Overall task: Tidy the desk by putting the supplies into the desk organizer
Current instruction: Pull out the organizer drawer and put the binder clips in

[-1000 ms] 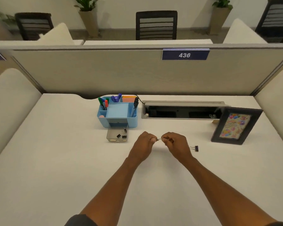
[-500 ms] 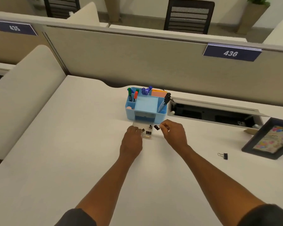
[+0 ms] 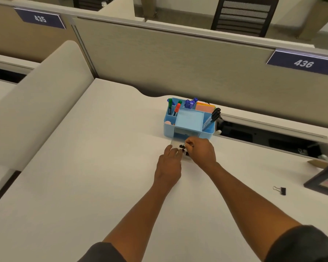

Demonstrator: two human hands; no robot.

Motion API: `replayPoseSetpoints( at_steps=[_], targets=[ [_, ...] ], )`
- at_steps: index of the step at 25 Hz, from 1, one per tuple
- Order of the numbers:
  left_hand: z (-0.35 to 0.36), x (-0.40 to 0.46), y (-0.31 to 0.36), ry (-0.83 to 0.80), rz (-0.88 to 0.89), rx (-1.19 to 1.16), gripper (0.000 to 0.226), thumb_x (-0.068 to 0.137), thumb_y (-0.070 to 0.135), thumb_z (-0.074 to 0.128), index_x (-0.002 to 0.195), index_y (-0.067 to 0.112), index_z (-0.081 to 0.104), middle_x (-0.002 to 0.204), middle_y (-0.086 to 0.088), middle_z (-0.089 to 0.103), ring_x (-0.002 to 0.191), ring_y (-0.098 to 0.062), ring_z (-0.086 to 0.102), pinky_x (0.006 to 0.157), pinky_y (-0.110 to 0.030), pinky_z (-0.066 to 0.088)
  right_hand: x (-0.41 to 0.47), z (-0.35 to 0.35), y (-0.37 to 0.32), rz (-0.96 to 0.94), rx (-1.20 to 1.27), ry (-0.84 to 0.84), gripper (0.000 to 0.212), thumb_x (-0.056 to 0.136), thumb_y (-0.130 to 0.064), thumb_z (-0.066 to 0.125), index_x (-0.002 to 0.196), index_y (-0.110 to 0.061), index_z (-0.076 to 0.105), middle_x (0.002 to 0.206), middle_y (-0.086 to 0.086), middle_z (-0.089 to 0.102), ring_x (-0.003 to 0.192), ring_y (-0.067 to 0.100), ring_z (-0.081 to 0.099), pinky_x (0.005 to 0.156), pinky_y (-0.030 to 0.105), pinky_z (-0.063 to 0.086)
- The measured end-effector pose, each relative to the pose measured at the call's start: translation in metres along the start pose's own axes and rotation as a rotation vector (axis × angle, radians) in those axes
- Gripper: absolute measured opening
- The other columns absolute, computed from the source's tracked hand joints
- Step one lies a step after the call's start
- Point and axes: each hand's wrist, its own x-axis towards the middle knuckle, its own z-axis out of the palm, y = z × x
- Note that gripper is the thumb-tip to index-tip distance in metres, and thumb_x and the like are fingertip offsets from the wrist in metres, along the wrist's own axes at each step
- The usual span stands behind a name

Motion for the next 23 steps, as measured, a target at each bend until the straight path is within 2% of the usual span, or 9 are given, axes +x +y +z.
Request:
replayPoseSetpoints(
  at_steps=[5, 9, 12, 15, 19, 23],
  targets=[
    [0.001, -0.002, 0.000, 0.025, 0.017, -0.038, 0.054, 0.090, 0.009, 0.051, 0.143, 0.015, 0.041, 0.148, -0.005, 0.041, 0.146, -0.026, 0.018, 0.105, -0.038, 0.036, 0.003, 0.006, 0.006, 0.025, 0.039, -0.011, 0.025, 0.098, -0.022, 0.052, 0.120, -0.021, 0.065, 0.114, 0.005, 0.069, 0.099, 0.022, 0.063, 0.087, 0.032, 0.050],
    [0.002, -0.002, 0.000, 0.059, 0.040, -0.011, 0.053, 0.087, 0.009, 0.053, 0.139, 0.014, 0.047, 0.144, -0.006, 0.045, 0.143, -0.025, 0.025, 0.099, -0.037, 0.042, -0.010, -0.003, 0.020, -0.010, 0.100, 0.082, 0.024, 0.097, -0.015, 0.054, 0.118, -0.020, 0.065, 0.116, 0.003, 0.068, 0.104, 0.019, 0.060, 0.088, 0.027, 0.046],
    [0.001, -0.001, 0.002, 0.047, 0.037, 0.009, 0.052, 0.090, 0.013, 0.052, 0.140, 0.015, 0.044, 0.146, -0.005, 0.042, 0.143, -0.023, 0.024, 0.103, -0.036, 0.039, -0.025, -0.012, 0.036, 0.020, 0.108, 0.107, 0.024, 0.098, -0.019, 0.052, 0.119, -0.019, 0.064, 0.116, 0.003, 0.068, 0.103, 0.018, 0.060, 0.091, 0.028, 0.046],
    [-0.006, -0.006, 0.010, 0.115, 0.004, 0.078, 0.048, 0.087, 0.013, 0.058, 0.134, 0.013, 0.052, 0.138, -0.007, 0.052, 0.135, -0.027, 0.039, 0.104, -0.039, 0.039, -0.045, -0.021, 0.062, 0.061, 0.119, 0.125, 0.022, 0.098, -0.017, 0.053, 0.115, -0.021, 0.065, 0.111, 0.001, 0.068, 0.098, 0.016, 0.060, 0.088, 0.023, 0.045],
    [0.005, -0.019, 0.036, 0.292, 0.091, 0.058, 0.038, 0.078, 0.007, 0.066, 0.116, 0.013, 0.066, 0.114, -0.006, 0.067, 0.113, -0.029, 0.058, 0.088, -0.040, 0.050, -0.083, -0.039, 0.103, 0.122, 0.146, 0.171, 0.019, 0.097, -0.015, 0.053, 0.109, -0.022, 0.066, 0.105, -0.004, 0.070, 0.094, 0.013, 0.061, 0.087, 0.025, 0.047],
    [0.025, -0.027, 0.086, 0.201, 0.157, -0.083, 0.034, 0.081, 0.006, 0.061, 0.113, 0.016, 0.065, 0.106, 0.000, 0.066, 0.084, -0.022, 0.064, 0.065, -0.034, 0.054, -0.121, -0.056, 0.142, 0.201, 0.168, 0.215, 0.020, 0.094, -0.014, 0.053, 0.102, -0.026, 0.065, 0.094, -0.013, 0.069, 0.090, 0.011, 0.060, 0.077, 0.023, 0.044]
  ],
)
